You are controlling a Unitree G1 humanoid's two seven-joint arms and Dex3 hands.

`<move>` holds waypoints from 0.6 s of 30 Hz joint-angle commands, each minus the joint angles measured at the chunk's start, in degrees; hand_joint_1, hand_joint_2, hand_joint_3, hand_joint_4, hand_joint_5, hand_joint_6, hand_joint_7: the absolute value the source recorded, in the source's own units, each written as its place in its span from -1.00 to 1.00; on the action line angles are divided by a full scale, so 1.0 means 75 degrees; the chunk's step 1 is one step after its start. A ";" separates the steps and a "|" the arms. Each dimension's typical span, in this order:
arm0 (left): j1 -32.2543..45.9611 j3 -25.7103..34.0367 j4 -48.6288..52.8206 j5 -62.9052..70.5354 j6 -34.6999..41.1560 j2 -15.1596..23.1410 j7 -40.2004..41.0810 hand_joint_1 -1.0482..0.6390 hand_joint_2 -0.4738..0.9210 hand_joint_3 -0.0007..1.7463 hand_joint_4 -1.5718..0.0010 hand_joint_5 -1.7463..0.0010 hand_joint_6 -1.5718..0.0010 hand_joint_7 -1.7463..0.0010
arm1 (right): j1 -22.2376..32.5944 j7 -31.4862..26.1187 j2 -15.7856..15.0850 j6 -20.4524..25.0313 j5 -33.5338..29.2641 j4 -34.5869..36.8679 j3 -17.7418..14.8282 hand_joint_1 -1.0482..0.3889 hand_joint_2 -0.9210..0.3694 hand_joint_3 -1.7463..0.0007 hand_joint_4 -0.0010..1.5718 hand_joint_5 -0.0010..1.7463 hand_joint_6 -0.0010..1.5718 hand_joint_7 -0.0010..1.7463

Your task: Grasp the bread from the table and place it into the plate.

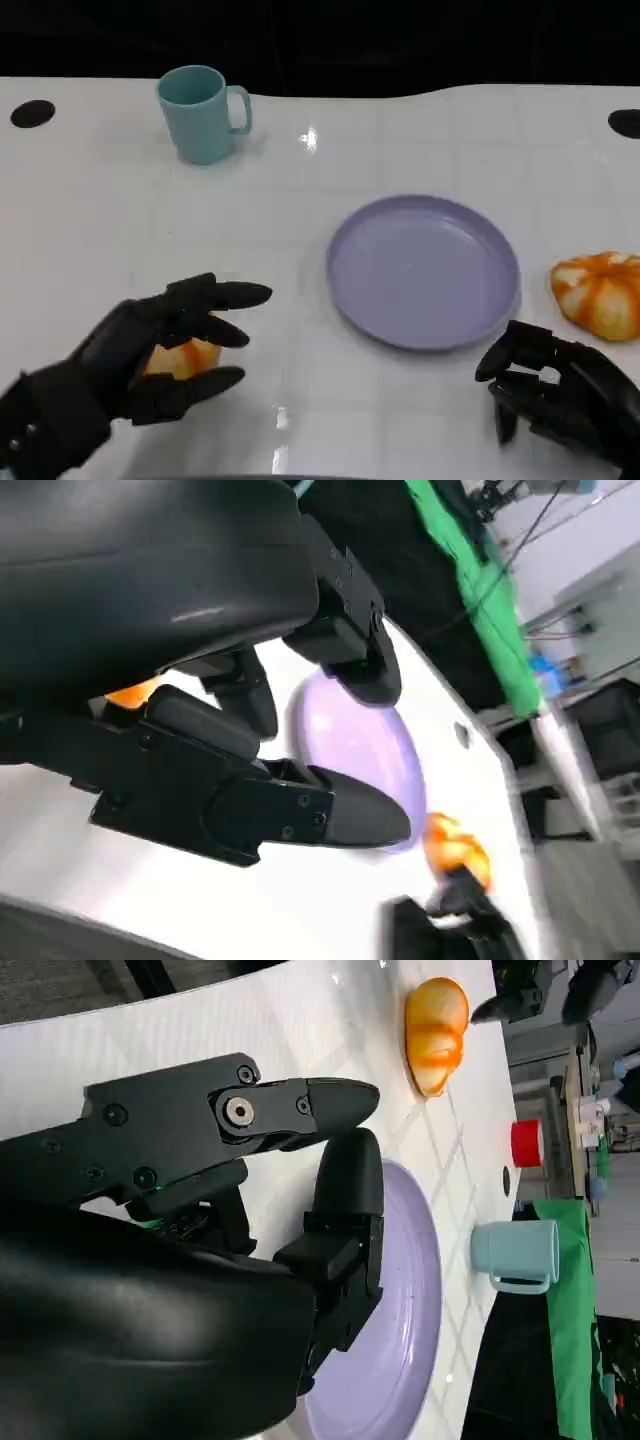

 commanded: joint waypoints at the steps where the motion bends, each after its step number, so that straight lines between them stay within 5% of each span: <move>1: 0.0136 -0.0116 -0.0773 0.1320 0.0055 0.0771 0.0679 -0.58 1.00 -0.71 0.90 0.14 0.57 0.79 | 0.0137 -0.0035 -0.0083 0.0168 -0.0086 0.0033 0.0030 -0.29 -1.00 0.70 -0.15 1.00 -0.16 0.60; 7: 0.0375 -0.0330 -0.1472 0.2963 0.0146 0.1263 0.1615 -0.59 1.00 -0.79 0.92 0.25 0.55 0.88 | 0.0180 -0.0042 -0.0074 0.0279 -0.0074 -0.0040 0.0026 -0.27 -1.00 0.70 -0.16 1.00 -0.17 0.60; 18: 0.0608 -0.0971 -0.2970 0.5993 0.1844 0.1870 0.1547 -0.59 1.00 -0.93 0.99 0.58 0.70 0.99 | 0.0173 0.0006 -0.0068 0.0270 -0.0025 -0.0028 0.0021 -0.28 -1.00 0.70 -0.15 1.00 -0.17 0.60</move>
